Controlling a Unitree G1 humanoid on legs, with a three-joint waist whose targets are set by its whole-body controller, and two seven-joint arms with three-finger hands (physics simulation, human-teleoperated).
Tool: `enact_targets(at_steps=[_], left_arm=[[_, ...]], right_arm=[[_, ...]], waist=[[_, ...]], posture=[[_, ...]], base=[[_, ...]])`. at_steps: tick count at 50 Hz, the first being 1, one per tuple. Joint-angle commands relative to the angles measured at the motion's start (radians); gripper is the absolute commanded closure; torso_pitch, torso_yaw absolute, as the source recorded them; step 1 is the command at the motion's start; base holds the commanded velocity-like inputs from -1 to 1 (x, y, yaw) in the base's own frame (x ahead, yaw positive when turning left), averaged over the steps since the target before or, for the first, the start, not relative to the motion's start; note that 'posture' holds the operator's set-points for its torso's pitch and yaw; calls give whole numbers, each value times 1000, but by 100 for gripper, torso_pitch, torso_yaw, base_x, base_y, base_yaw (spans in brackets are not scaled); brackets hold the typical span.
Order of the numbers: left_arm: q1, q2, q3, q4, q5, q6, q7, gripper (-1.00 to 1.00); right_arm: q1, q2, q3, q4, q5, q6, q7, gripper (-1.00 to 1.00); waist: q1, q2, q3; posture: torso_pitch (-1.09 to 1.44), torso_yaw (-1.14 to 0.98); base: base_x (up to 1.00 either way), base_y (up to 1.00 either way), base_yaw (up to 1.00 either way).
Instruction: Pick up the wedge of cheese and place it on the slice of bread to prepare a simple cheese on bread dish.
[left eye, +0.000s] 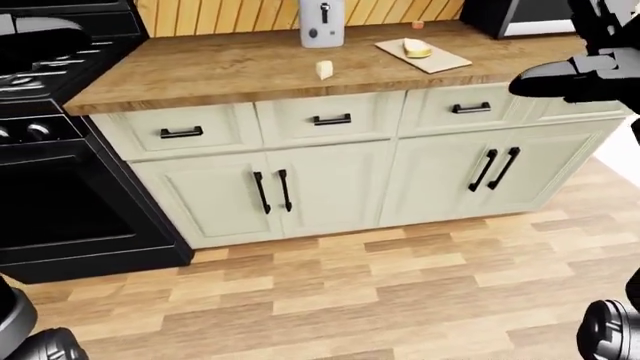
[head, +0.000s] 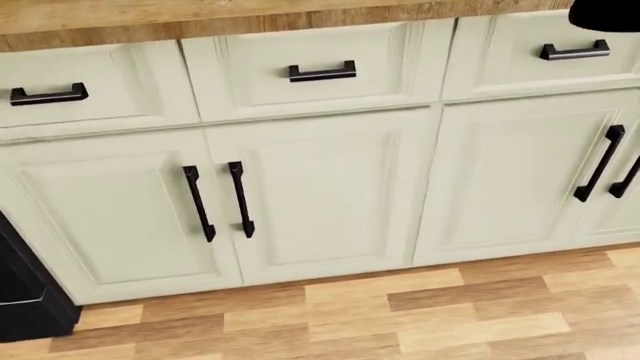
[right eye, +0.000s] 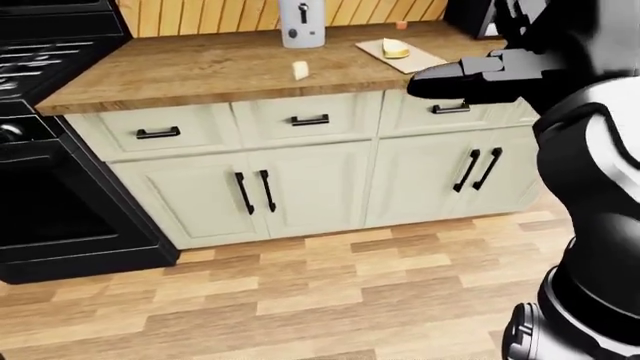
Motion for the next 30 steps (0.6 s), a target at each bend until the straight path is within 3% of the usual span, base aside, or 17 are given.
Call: enact_targets(at_steps=[1, 7, 9, 10, 11, 12, 15, 18, 20, 21, 22, 25, 30], left_arm=[[-32, 15, 0, -31, 4, -26, -9, -100], [-34, 6, -3, -17, 17, -37, -18, -100], [-39, 6, 0, -22, 17, -31, -17, -100], [-39, 7, 1, -23, 16, -30, -17, -100], [-40, 8, 1, -23, 16, -29, -17, -100], [-38, 8, 1, -24, 16, -28, -17, -100], [-37, 5, -2, -25, 20, -29, -17, -100], [-35, 2, -3, -26, 25, -29, -20, -100], [-38, 3, -2, -29, 25, -25, -20, -100], [-39, 3, -3, -30, 26, -24, -20, -100], [-40, 3, -5, -31, 27, -23, -20, -100], [-43, -1, -10, -30, 33, -23, -23, -100], [-45, -3, -7, -29, 37, -21, -27, -100]], right_arm=[[-33, -20, -31, -11, -19, -37, -3, -100], [-34, -13, -28, -9, -31, -36, 5, -100], [-32, -16, -37, -11, -34, -32, 8, -100], [-33, -17, -41, -14, -31, -29, 6, -100], [-34, -17, -41, -16, -30, -27, 5, -100], [-36, -17, -39, -17, -29, -25, 2, -100], [-31, -18, -11, -3, -77, -30, 11, -100], [-39, -8, -3, 1, -122, -10, 23, -100], [-47, -4, -2, 0, -141, 4, 27, -100], [-49, -1, -2, 1, -151, 4, 33, -100], [-51, 3, -4, 0, -156, 5, 39, -100], [-49, 14, 2, -2, -177, 8, 60, -100], [-58, 28, 3, -24, -190, 26, 91, -100]], waist=[[-9, -3, -26], [-11, -59, -13], [-10, -94, -15], [-9, -127, -27], [-18, -85, -18], [-10, -103, -24], [-6, -99, -32], [-24, -43, 2], [-37, 15, -2], [-25, -25, 7], [-15, -28, 0], [-13, -66, -1], [-1, -58, -5]], posture=[[0, 0], [0, 0], [0, 0], [0, 0], [0, 0], [0, 0], [0, 0], [0, 0], [0, 0], [0, 0], [0, 0], [0, 0], [0, 0]], base=[[0, 30, 0], [0, 29, 0], [0, 30, 0], [0, 30, 0], [0, 29, 0], [0, 30, 0], [0, 22, 0], [0, 0, 0], [0, 0, 0], [0, 0, 0], [0, 0, 0], [0, 0, 0], [1, 0, 0]])
